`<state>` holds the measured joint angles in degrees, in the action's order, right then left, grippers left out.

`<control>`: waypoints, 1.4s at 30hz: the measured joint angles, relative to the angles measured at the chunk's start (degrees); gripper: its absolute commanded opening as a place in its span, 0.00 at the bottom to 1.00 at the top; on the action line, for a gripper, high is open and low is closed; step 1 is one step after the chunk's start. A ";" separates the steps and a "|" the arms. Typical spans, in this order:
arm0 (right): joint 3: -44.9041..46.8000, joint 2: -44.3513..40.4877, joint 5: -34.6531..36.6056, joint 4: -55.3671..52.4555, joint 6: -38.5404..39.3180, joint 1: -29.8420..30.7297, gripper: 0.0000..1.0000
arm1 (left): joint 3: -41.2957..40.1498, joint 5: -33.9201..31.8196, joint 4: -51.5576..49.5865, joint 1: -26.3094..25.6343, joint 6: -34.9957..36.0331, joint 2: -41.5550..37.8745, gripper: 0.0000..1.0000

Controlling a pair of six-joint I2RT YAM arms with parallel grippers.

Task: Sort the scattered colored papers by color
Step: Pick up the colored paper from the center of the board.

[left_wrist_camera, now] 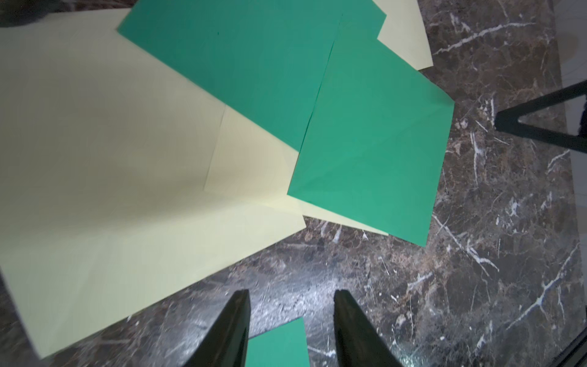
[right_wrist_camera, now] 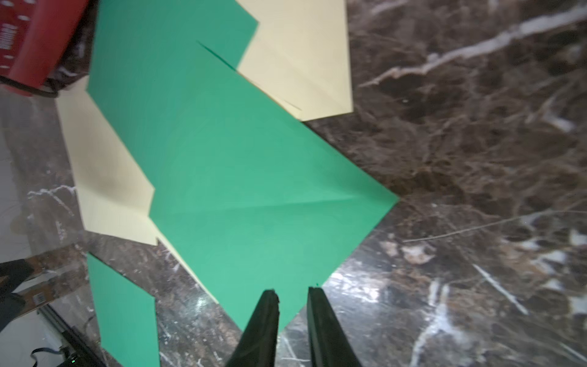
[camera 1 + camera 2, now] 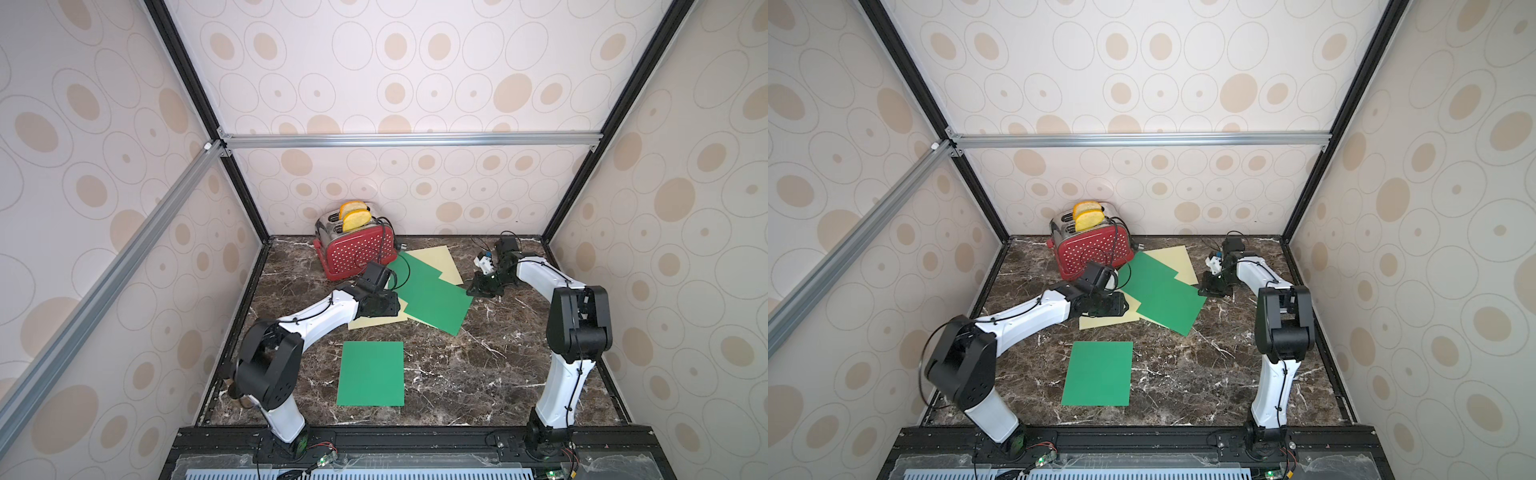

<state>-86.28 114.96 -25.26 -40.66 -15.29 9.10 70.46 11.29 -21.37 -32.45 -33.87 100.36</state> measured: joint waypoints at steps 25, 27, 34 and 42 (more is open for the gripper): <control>-7.74 10.47 1.70 -0.46 0.76 0.70 0.21 | 17.55 -2.99 -6.82 -1.09 0.24 18.10 0.46; -7.74 10.49 1.70 -0.46 0.79 0.70 0.21 | 17.86 -2.78 -6.78 -1.11 0.22 18.86 0.46; -7.74 10.51 1.62 -0.44 0.79 0.44 0.21 | 18.01 -1.55 -6.25 -1.60 -0.02 20.72 0.38; -7.74 10.58 1.29 -0.42 0.76 0.39 0.21 | 20.85 0.42 -4.70 -2.75 -0.94 21.62 0.43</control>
<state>-94.02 125.54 -23.97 -41.08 -14.52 9.50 91.31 11.70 -26.06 -35.20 -34.81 121.97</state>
